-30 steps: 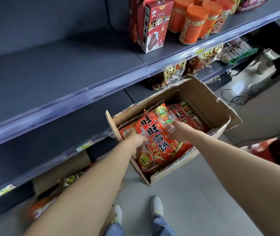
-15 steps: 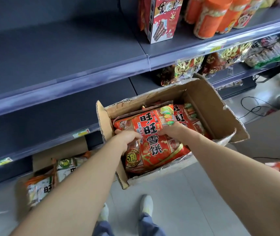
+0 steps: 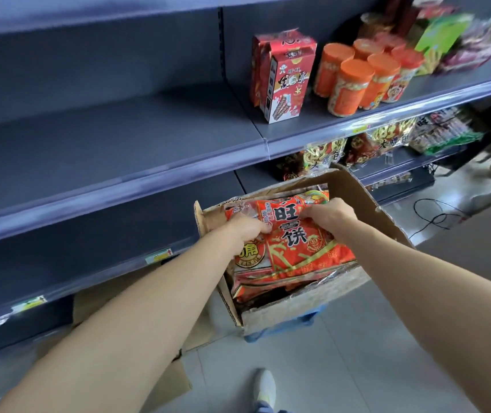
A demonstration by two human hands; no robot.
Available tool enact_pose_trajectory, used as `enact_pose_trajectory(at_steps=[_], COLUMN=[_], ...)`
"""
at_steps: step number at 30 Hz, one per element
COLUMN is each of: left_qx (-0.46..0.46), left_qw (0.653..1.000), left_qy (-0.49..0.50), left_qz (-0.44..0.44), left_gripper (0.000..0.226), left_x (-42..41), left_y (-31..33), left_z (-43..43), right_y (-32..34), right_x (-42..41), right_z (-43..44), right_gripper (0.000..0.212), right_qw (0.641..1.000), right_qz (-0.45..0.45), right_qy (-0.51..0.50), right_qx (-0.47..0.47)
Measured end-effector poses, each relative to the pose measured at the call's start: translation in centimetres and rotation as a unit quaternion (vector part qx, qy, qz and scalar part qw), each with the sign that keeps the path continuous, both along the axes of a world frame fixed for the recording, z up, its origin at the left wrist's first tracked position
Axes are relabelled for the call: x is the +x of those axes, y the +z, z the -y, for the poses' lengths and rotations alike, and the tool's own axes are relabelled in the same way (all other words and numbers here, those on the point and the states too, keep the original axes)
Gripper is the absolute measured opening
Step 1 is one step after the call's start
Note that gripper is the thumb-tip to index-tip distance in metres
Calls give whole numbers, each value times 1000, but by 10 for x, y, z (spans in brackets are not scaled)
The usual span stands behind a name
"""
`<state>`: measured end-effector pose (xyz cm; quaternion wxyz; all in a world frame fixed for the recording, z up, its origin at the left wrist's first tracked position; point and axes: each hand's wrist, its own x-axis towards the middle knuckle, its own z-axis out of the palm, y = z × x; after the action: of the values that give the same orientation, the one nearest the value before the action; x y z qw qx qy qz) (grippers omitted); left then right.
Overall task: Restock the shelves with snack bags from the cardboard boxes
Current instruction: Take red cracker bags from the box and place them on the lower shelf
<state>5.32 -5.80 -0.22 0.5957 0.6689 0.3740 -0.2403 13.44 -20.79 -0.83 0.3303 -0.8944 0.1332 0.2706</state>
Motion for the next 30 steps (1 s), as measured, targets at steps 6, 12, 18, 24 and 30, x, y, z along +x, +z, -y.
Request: enact_pose_trajectory(at_steps=[6, 12, 18, 24, 30], left_qx=[35, 83, 119, 182, 257], left_qw=[997, 988, 970, 922, 859], left_qy=[-12, 48, 173, 319, 416], left_qz=[69, 123, 120, 123, 152], left_gripper=[32, 70, 82, 70, 44], left_x=[-39, -113, -195, -259, -328], left_y=[44, 74, 87, 108, 114], left_z=[-50, -135, -246, -348, -425], right_y=[62, 97, 106, 117, 91], right_x=[-51, -119, -175, -203, -225], right_z=[-40, -130, -250, -365, -488], right_gripper=[32, 32, 28, 12, 65], right_qw=[996, 988, 975, 928, 867], right_qz=[84, 127, 118, 135, 156], right_qy=[15, 43, 151, 314, 446], right_qx=[18, 71, 112, 148, 160])
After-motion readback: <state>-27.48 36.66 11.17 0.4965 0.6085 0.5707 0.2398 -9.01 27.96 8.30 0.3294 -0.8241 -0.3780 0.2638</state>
